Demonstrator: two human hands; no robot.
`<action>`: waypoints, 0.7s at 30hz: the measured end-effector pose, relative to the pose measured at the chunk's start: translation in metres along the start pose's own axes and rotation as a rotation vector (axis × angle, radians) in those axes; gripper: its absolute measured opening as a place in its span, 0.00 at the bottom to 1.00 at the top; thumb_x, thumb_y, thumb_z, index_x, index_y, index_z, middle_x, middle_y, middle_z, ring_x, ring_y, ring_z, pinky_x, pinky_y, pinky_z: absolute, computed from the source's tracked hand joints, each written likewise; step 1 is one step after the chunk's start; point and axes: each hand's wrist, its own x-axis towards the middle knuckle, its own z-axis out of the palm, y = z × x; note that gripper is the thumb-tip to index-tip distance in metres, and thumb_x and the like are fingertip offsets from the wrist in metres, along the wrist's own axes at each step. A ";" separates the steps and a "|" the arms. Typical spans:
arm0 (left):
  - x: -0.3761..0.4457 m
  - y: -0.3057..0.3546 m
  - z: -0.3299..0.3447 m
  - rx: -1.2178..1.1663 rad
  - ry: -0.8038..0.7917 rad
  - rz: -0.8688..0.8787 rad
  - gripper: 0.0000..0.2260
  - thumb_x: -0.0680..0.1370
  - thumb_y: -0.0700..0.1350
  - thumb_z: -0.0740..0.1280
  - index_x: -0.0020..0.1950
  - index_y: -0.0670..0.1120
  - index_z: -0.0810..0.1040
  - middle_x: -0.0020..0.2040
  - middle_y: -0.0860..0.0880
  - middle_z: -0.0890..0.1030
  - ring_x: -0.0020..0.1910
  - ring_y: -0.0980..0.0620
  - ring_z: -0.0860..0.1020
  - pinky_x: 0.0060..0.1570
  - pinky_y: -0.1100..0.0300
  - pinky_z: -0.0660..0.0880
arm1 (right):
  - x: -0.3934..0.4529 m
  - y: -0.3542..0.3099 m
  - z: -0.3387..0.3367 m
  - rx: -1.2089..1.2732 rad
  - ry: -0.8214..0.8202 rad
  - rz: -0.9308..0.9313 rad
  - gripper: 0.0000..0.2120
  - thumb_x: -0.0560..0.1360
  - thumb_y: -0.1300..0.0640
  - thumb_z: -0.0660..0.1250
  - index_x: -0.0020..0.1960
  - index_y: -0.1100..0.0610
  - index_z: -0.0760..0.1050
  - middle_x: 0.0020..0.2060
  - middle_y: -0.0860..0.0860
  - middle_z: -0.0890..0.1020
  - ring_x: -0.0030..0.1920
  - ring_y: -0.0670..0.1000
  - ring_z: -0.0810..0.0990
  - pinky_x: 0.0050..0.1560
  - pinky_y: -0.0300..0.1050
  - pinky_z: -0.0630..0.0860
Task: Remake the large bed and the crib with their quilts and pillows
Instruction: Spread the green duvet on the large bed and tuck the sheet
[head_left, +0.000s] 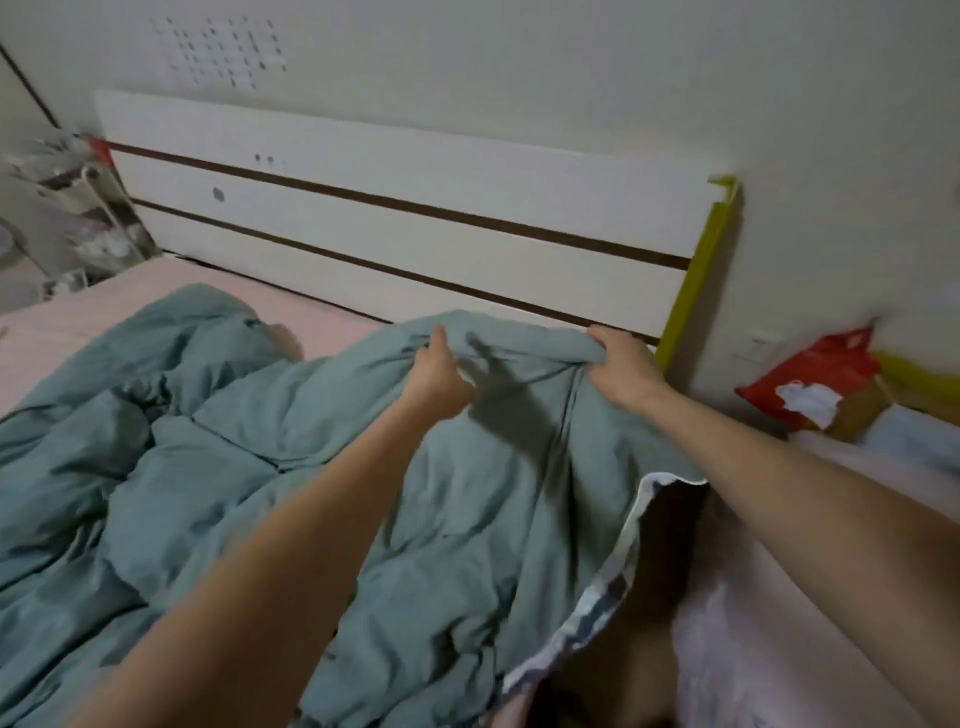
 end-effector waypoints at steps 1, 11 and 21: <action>-0.004 0.007 0.012 -0.037 -0.031 -0.010 0.40 0.74 0.42 0.70 0.79 0.51 0.48 0.70 0.40 0.65 0.63 0.37 0.72 0.57 0.43 0.76 | 0.002 0.003 -0.007 0.062 -0.022 0.003 0.06 0.70 0.65 0.64 0.43 0.56 0.76 0.44 0.57 0.82 0.49 0.59 0.79 0.45 0.49 0.73; 0.043 0.031 0.106 -0.720 -0.145 -0.529 0.08 0.80 0.41 0.58 0.51 0.40 0.76 0.47 0.42 0.78 0.39 0.48 0.74 0.50 0.55 0.72 | 0.009 0.034 0.008 0.380 -0.495 -0.156 0.16 0.71 0.57 0.74 0.59 0.54 0.79 0.47 0.41 0.78 0.41 0.30 0.75 0.45 0.23 0.65; 0.200 0.127 0.176 -0.896 0.111 -0.404 0.15 0.78 0.30 0.57 0.64 0.33 0.69 0.51 0.40 0.77 0.49 0.43 0.76 0.53 0.50 0.75 | 0.179 0.141 0.027 0.387 -0.369 0.189 0.23 0.64 0.51 0.77 0.57 0.49 0.75 0.55 0.52 0.82 0.55 0.55 0.80 0.56 0.51 0.77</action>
